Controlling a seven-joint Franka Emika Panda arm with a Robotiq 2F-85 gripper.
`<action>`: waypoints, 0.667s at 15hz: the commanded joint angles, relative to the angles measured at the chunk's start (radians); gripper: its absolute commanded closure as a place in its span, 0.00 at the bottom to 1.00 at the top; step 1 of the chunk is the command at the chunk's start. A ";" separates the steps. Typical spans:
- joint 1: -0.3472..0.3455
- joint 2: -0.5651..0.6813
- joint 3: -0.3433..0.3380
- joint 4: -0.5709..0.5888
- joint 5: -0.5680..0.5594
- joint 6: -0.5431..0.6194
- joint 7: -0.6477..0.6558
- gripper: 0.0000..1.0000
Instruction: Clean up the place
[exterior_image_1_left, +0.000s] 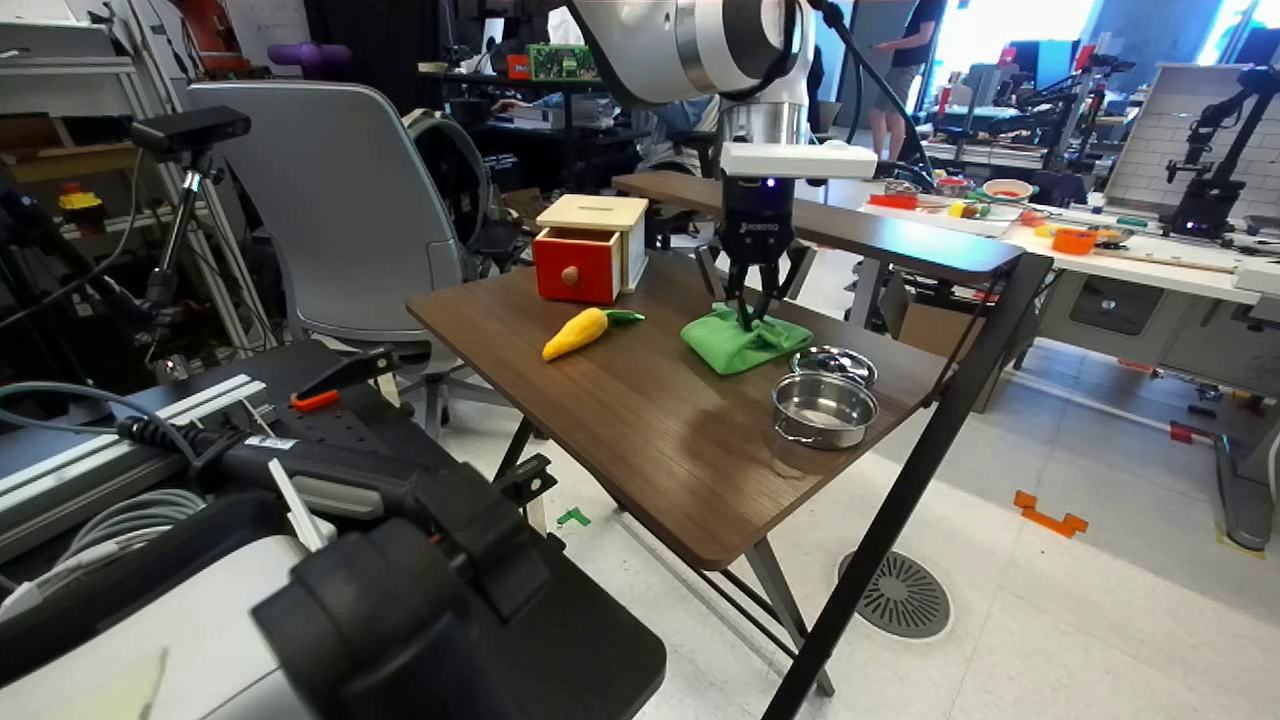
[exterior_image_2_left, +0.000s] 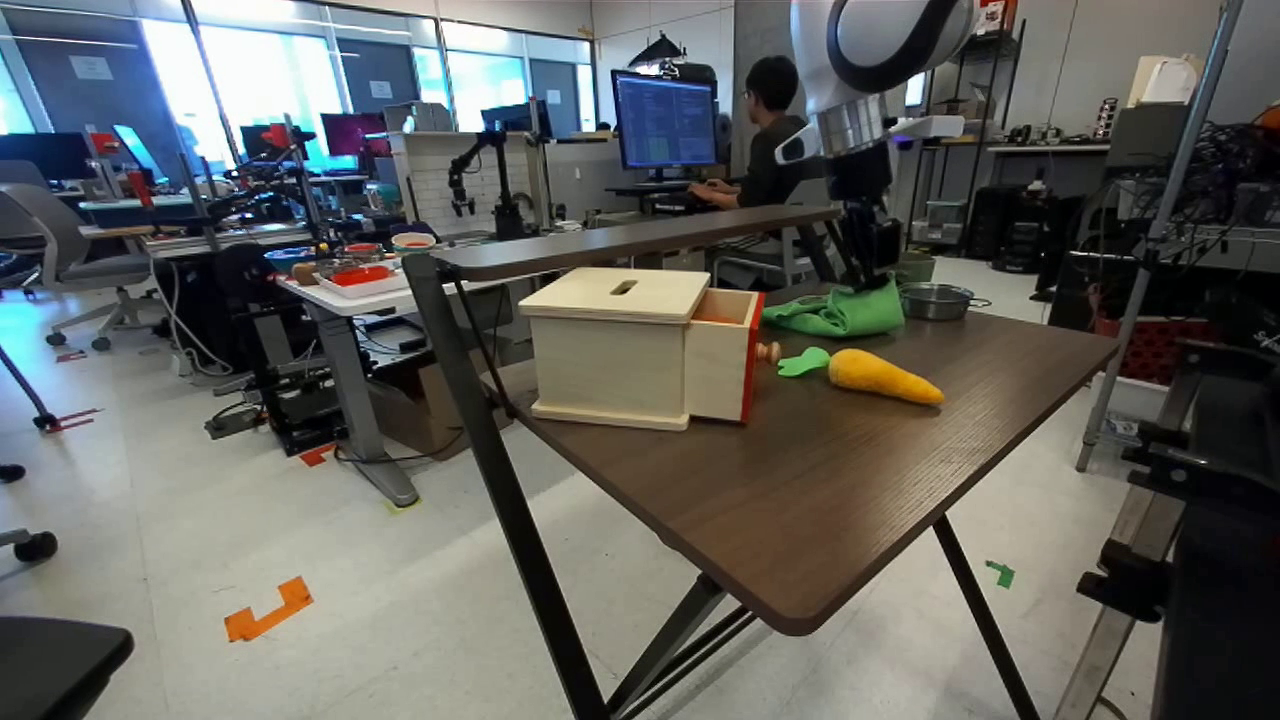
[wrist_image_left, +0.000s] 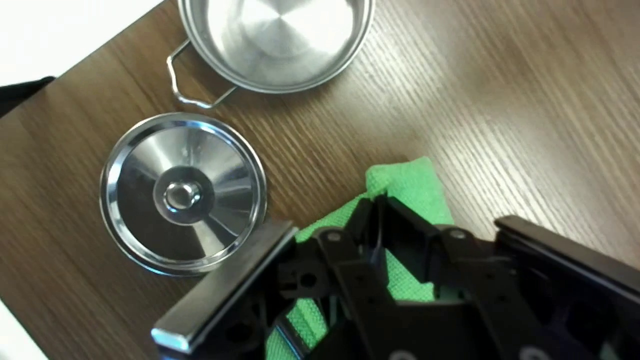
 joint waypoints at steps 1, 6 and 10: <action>0.029 0.004 -0.025 -0.002 -0.089 0.106 -0.065 0.97; 0.029 -0.002 -0.019 -0.049 -0.138 0.304 -0.141 0.97; 0.019 0.018 -0.006 -0.073 -0.117 0.380 -0.216 0.97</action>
